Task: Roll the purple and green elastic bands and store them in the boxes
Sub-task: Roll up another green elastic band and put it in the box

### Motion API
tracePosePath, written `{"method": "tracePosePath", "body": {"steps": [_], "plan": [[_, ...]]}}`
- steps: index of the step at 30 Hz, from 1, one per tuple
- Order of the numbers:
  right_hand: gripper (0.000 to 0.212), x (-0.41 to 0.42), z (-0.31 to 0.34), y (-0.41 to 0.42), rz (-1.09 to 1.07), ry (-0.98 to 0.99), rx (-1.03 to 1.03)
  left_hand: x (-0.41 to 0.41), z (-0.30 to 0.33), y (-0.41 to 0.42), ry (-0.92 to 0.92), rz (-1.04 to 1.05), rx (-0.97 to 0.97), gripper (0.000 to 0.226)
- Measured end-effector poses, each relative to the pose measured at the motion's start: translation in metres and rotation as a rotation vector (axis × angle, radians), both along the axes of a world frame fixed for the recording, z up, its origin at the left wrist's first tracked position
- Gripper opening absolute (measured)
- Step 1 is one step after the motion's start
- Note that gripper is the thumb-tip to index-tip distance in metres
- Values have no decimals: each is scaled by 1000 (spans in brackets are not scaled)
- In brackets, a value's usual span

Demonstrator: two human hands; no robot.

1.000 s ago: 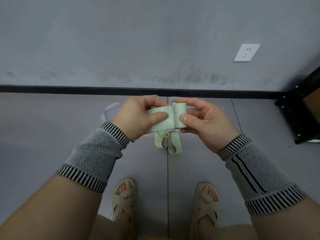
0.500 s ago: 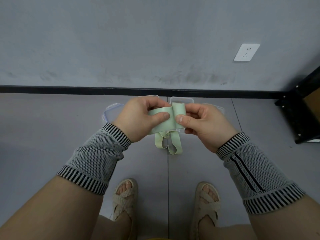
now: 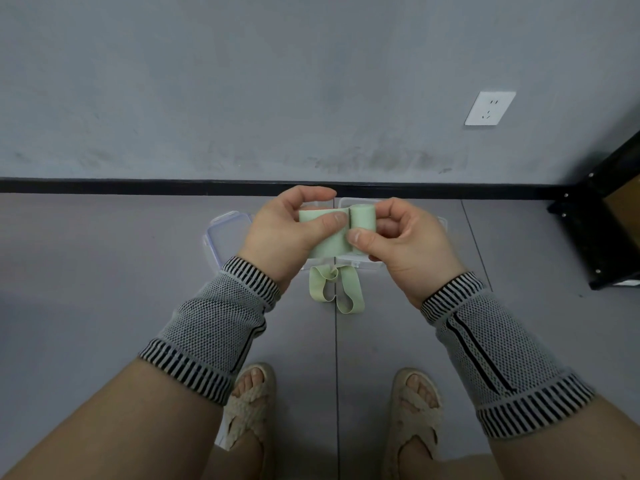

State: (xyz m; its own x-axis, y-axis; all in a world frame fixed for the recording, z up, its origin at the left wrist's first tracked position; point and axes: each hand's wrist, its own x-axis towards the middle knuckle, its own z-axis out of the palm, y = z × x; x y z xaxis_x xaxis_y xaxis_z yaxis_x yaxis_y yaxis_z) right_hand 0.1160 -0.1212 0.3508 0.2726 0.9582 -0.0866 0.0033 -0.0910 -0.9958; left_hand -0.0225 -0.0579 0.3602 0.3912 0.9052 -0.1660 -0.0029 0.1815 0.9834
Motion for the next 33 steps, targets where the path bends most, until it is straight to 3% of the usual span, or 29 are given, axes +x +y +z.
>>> {"method": "tracePosePath", "body": {"steps": [9,14,17,20,30,33], "plan": [[34,-8,-8,3,-82,-268,-27,6,-1,-2,28,41,-21,24],[89,-3,-8,-3,139,-430,-46,-1,-3,5,54,62,-55,21],[73,-3,-9,-4,152,-522,1,-1,-3,4,62,27,-66,20],[60,-1,-8,-3,115,-465,17,-2,-1,3,6,-12,-139,23],[57,11,1,-6,197,-174,92,-7,0,9,-84,5,-177,25],[58,14,3,-8,219,-166,102,-8,1,9,-121,-10,-173,27]]}}
